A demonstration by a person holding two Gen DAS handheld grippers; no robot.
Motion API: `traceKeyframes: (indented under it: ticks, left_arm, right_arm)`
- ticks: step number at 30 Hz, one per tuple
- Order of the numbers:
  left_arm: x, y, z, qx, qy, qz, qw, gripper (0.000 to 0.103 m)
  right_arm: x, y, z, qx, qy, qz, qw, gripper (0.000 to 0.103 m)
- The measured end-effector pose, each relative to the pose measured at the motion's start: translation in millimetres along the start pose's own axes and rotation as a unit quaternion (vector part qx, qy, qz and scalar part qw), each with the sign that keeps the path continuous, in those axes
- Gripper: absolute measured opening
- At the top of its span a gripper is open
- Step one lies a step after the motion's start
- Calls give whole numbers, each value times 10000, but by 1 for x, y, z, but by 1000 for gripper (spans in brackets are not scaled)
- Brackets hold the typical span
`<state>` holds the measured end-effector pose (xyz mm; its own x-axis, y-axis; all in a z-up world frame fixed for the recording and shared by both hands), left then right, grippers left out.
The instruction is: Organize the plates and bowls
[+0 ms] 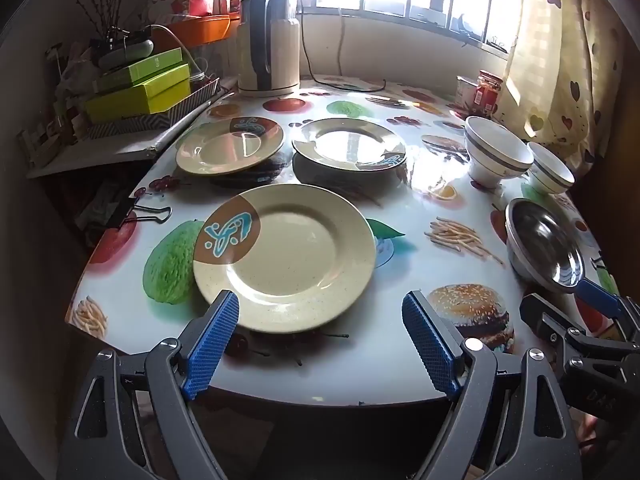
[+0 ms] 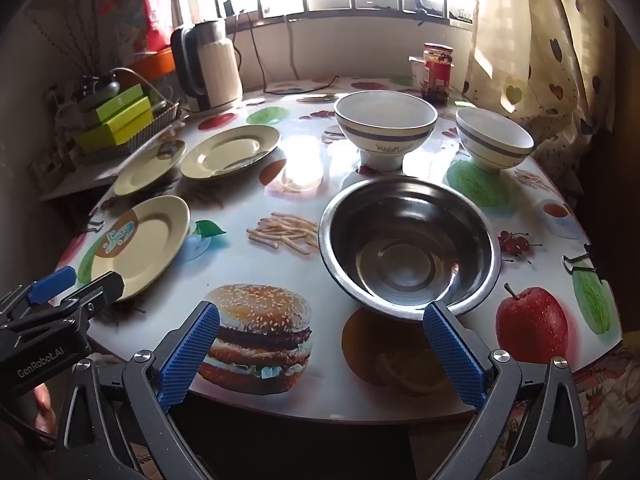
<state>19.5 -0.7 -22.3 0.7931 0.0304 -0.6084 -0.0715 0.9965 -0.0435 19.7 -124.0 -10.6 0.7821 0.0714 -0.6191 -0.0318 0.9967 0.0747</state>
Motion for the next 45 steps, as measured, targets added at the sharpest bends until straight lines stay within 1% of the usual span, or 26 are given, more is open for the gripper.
traceKeyframes:
  ticks: [8,13,15,19,27,45]
  left_arm:
    - [-4,-5,7,112,-21,37,9999,84]
    - [-4,-2,11,54,-7,0,10000,84]
    - [-4,-5,5,102,-33,9,9999,84]
    - [-3,-4,4,58,-9,-44,10000,84]
    - [-2,-4,6,69,-27,77,9999,84]
    - [-1,-3,4,82,-6,148,9999,84]
  right_arm:
    - [1,-1,2,10,-15,21,10000,103]
    - [1,3,8,-7,-68,66,10000,103]
    - [0,5,9,-22,-77,98,9999,103]
    - [2,2,7,-17,-83,140,9999,103]
    - [5,7,10,-89,-83,168,9998,103]
    - [6,6,10,-92,-74,176,9998,103]
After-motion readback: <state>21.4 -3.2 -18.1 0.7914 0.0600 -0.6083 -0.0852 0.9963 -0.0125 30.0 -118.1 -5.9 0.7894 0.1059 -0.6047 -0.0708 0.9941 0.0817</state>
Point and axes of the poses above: each gripper's, at about its wrist camera, not at the fingertips, and x roughly the way its jaws point, y to its left, z to its top, the point moved 3 cm from there along x, roughly the way its jaws point, and after that the axes turned 11 degrees about -y, right-handed, at the moved point
